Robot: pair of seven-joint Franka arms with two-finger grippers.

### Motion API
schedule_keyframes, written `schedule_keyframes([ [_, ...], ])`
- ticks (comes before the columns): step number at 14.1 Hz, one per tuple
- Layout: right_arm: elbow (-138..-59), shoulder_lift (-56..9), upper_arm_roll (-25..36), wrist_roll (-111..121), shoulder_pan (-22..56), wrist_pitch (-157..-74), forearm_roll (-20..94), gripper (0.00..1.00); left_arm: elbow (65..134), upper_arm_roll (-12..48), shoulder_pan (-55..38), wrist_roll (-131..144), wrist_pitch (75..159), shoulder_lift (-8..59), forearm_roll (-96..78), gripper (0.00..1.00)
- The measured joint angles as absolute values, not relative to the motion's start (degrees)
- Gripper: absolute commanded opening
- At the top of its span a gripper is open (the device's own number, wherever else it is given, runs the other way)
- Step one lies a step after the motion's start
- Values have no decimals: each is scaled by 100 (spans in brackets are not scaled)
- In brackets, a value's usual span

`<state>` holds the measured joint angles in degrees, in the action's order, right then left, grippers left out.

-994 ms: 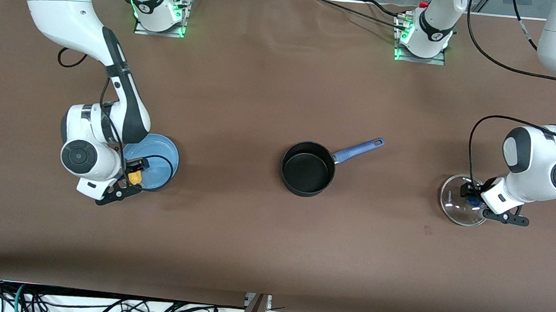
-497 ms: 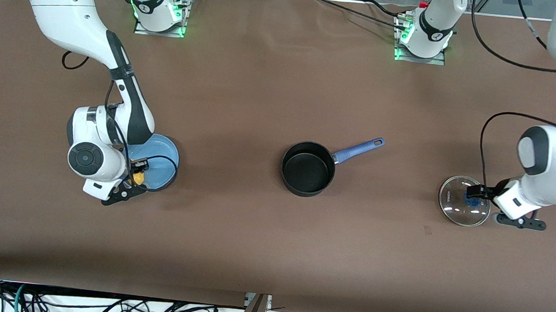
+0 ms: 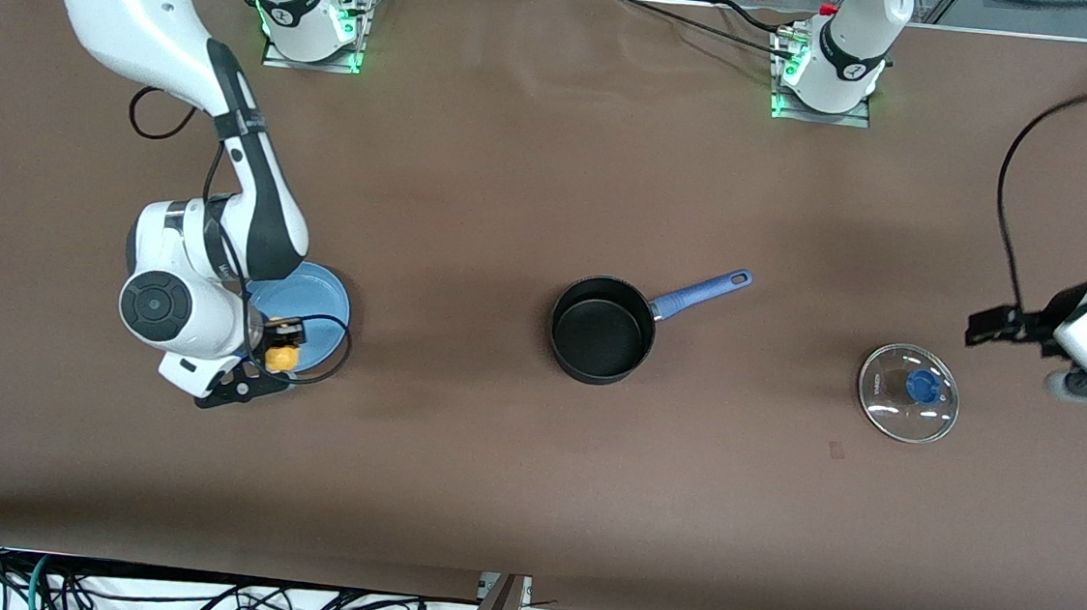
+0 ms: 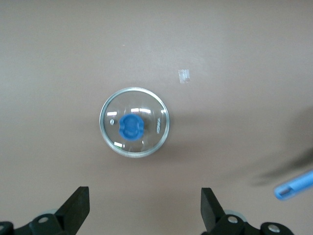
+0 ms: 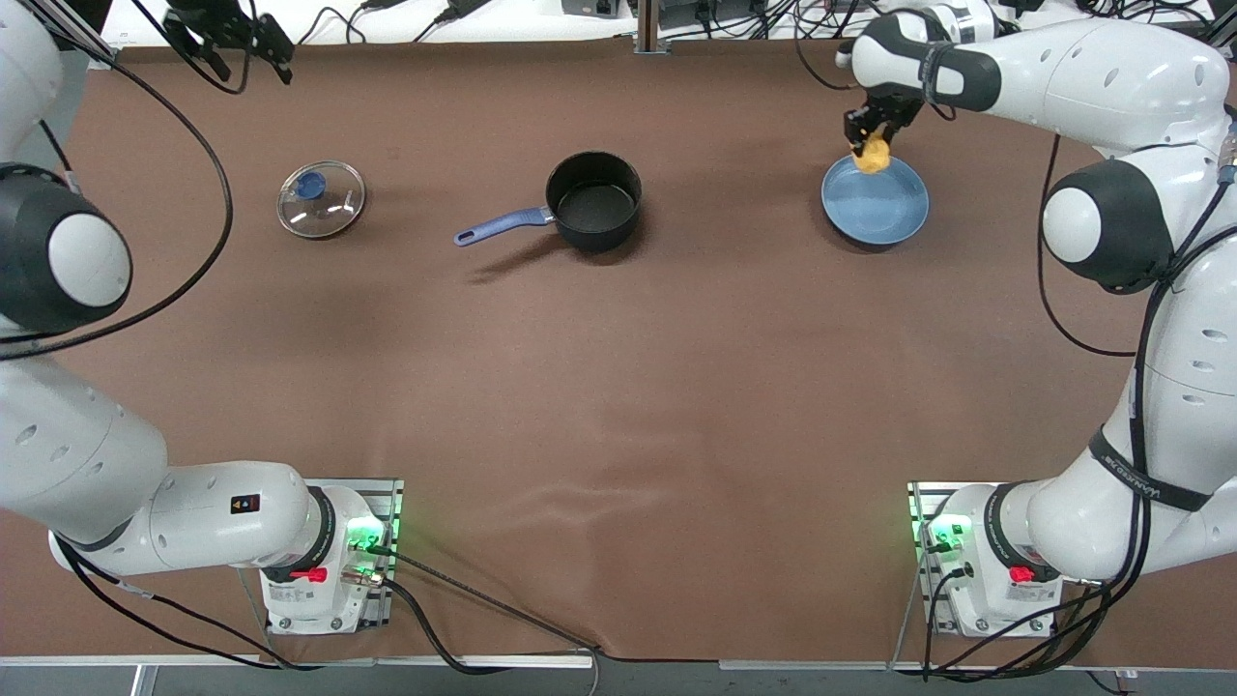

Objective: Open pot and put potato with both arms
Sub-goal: 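Carry the potato into the saucepan with the right gripper and release it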

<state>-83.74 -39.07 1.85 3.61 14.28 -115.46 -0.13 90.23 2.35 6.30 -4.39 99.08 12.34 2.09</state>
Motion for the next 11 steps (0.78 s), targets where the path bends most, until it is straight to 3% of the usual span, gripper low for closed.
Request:
schedule_keyframes([
  [5,-7919,-3938,79,-1650,2382,-11431,1473,0,9020,229,516,-47,9074,422,84,100],
  [9,-7596,-4050,-78,-4069,3607,-12073,1984,0,9038,174,522,-38,8968,429,-33,100],
  [11,-7575,-4124,-189,-4734,4057,-12589,2168,10,9008,145,569,-38,8976,505,-33,100],
])
